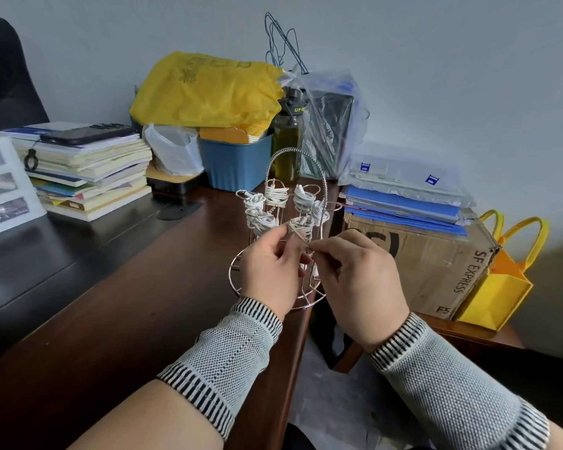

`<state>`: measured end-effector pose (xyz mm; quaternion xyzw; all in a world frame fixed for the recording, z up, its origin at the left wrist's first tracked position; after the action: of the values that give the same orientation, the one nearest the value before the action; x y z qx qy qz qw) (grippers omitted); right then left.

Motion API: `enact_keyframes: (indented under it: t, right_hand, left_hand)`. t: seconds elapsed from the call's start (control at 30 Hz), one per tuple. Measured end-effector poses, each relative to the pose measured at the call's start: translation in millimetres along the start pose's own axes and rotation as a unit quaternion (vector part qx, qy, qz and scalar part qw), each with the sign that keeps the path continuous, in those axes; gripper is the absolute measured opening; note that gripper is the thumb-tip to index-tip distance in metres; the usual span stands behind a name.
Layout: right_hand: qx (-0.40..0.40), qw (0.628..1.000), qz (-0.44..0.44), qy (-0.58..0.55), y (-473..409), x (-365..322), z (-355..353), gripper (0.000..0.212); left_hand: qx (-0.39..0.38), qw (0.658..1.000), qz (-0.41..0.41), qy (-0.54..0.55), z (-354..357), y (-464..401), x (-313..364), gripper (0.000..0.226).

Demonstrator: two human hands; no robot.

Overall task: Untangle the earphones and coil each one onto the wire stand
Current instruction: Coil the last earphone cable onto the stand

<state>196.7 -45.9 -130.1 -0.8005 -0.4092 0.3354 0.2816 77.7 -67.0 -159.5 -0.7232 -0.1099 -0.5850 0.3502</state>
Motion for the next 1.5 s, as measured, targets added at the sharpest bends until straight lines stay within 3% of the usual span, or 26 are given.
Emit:
enact_keyframes:
  t: [0.2,0.37,0.47,0.57,0.7,0.83,0.93,1.13,1.27,1.5]
  right_hand:
    - [-0.011,0.992,0.117,-0.041,-1.4,10.3,0.4,0.002]
    - [-0.029,0.948,0.26,-0.182,-5.7,19.2,2.0,0.008]
    - [-0.016,0.894,0.336,-0.296,-7.1,20.1,5.7,0.011]
    - [0.018,0.803,0.398,-0.442,-7.6,17.5,8.2,0.014]
    - [0.064,0.687,0.408,-0.598,-13.2,9.4,7.2,0.01]
    - [0.098,0.633,0.401,-0.655,-19.4,1.8,7.0,0.006]
    - [0.106,0.643,0.398,-0.646,-18.2,-0.7,9.2,0.007]
    - [0.062,0.743,0.392,-0.54,-4.6,-4.0,25.7,0.013]
    - [0.075,0.761,0.379,-0.522,-0.2,-0.2,22.1,0.004]
    - [0.029,0.813,0.323,-0.484,-0.2,-3.5,15.9,0.01]
  left_hand:
    - [0.011,0.999,-0.017,0.035,-3.4,5.7,10.0,0.013]
    - [0.001,1.0,-0.004,0.028,-2.3,7.3,12.4,0.022]
    - [0.002,1.0,0.003,-0.002,-3.1,6.5,12.2,0.023]
    - [0.003,1.0,-0.002,-0.01,-3.5,6.0,11.3,0.021]
    - [0.006,1.0,-0.021,0.006,-3.5,5.8,10.3,0.019]
    - [0.013,0.999,-0.03,0.01,-3.7,4.3,7.9,0.018]
    - [0.018,0.999,-0.029,0.025,-3.8,4.4,8.1,0.017]
    - [0.018,0.999,-0.02,0.043,-3.6,4.4,8.4,0.018]
    - [0.015,1.0,0.0,0.023,-3.3,6.3,11.8,0.024]
    - [0.02,1.0,0.006,0.012,-5.2,2.4,3.5,0.021]
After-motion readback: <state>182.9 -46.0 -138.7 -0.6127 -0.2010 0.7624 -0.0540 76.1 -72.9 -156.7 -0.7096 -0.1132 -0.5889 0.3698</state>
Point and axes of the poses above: each hand's wrist, its own y-axis away from the middle knuckle, its own z-axis out of the palm, x = y × z, the point moved 1 cm from there along -y, towards the middle knuckle, and after that the axes turned 6 degrees about -x, right-handed, at the moved point
